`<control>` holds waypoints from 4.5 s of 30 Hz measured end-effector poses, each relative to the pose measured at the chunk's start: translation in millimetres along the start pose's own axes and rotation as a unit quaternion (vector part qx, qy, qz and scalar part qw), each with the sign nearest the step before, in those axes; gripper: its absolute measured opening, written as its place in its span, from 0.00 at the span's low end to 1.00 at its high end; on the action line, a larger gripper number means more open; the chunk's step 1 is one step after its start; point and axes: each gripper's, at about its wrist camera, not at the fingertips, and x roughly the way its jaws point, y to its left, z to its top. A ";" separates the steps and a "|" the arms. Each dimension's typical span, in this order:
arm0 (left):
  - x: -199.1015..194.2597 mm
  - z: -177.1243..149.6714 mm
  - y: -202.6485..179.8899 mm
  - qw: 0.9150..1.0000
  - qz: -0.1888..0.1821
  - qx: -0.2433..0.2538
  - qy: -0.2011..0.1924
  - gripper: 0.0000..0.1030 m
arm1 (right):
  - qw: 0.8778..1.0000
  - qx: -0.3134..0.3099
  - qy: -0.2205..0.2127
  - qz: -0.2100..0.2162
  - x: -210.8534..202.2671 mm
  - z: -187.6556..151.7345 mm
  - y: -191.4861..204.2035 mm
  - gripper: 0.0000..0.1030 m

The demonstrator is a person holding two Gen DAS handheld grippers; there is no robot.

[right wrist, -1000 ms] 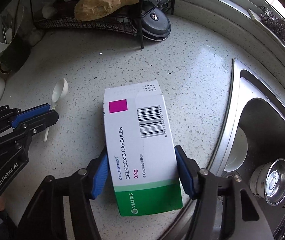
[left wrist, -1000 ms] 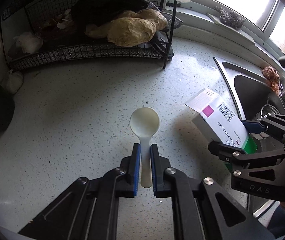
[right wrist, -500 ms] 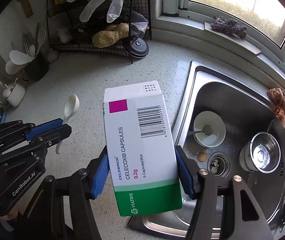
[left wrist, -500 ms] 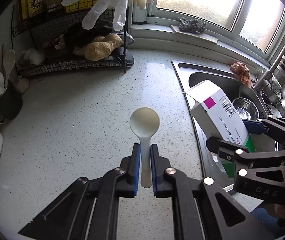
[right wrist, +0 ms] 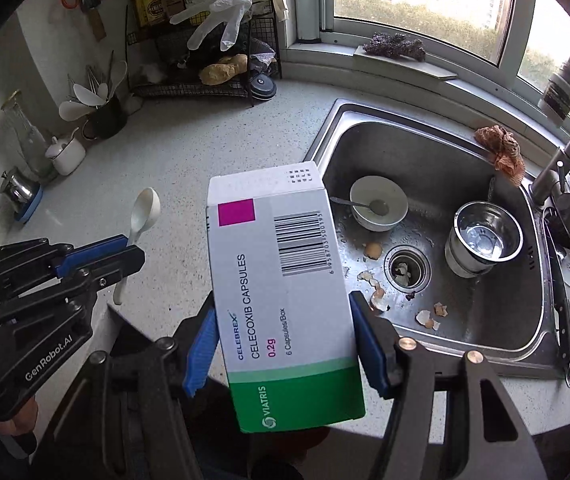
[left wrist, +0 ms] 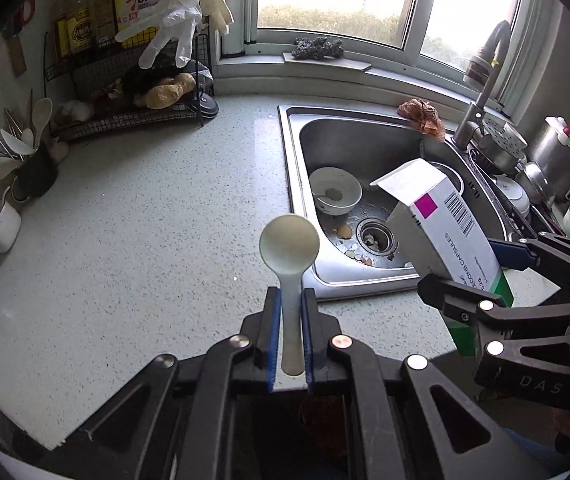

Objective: Collect trash

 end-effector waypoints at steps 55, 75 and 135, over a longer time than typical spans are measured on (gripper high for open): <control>330.0 -306.6 -119.8 0.945 -0.094 0.096 0.300 0.09 | 0.948 0.231 0.216 -0.027 259.1 -343.7 -97.2 0.57; 372.6 -346.3 -131.1 0.922 -0.125 0.116 0.348 0.38 | 0.935 0.260 0.235 -0.043 272.3 -351.3 -83.2 0.57; 31.8 -169.4 -16.3 0.992 0.003 0.003 0.125 0.81 | 0.994 0.002 0.080 -0.068 20.5 -129.3 13.8 0.97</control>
